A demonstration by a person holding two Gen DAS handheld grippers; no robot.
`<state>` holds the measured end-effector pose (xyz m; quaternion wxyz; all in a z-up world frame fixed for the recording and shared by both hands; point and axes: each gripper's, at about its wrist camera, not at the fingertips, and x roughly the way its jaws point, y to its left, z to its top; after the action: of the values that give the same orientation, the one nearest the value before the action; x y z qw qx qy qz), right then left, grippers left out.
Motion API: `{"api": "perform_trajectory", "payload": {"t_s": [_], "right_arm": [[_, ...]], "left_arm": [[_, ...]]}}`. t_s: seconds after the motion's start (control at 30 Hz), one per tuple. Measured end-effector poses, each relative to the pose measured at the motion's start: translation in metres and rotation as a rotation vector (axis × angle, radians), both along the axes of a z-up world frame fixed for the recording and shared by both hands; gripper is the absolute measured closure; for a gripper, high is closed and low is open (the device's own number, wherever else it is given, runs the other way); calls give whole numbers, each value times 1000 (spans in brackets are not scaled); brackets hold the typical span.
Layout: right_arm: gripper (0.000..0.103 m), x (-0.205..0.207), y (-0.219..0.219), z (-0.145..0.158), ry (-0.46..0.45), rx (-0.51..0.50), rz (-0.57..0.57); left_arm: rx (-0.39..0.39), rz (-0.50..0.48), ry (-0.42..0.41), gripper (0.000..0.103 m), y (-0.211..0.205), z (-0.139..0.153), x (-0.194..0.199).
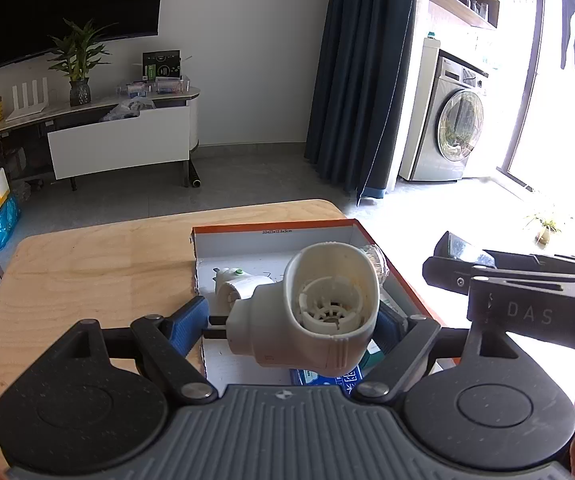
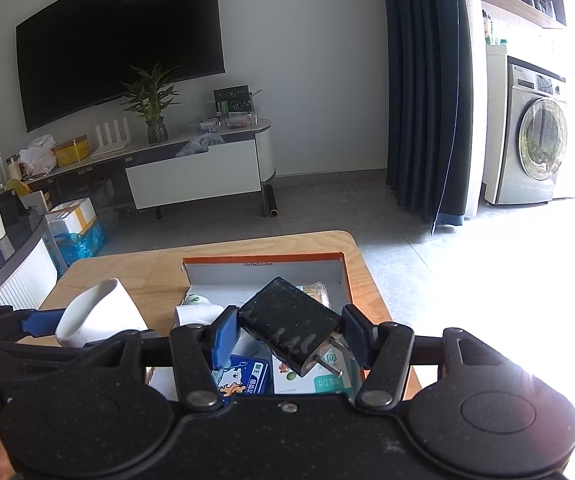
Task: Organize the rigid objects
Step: 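Carry the white adapter and black charger in both tools over the open box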
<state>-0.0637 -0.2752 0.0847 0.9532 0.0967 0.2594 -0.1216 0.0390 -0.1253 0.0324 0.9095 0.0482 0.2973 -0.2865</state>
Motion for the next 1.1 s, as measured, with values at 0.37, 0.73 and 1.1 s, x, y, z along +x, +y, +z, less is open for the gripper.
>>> {"api": "perform_trajectory", "payload": {"t_s": [0.37,0.73,1.1], "right_arm": [[35,3,-3,1,-2,1,0],[35,6,-6,2,-1,1,-1],[35,21,-13,6,4,2,9]], "left_arm": [[10,-6,1,18,-5,1,3],[23,-26,9,18,-15,-1,8],[29,-39,18,18,-20,-4,18]]}}
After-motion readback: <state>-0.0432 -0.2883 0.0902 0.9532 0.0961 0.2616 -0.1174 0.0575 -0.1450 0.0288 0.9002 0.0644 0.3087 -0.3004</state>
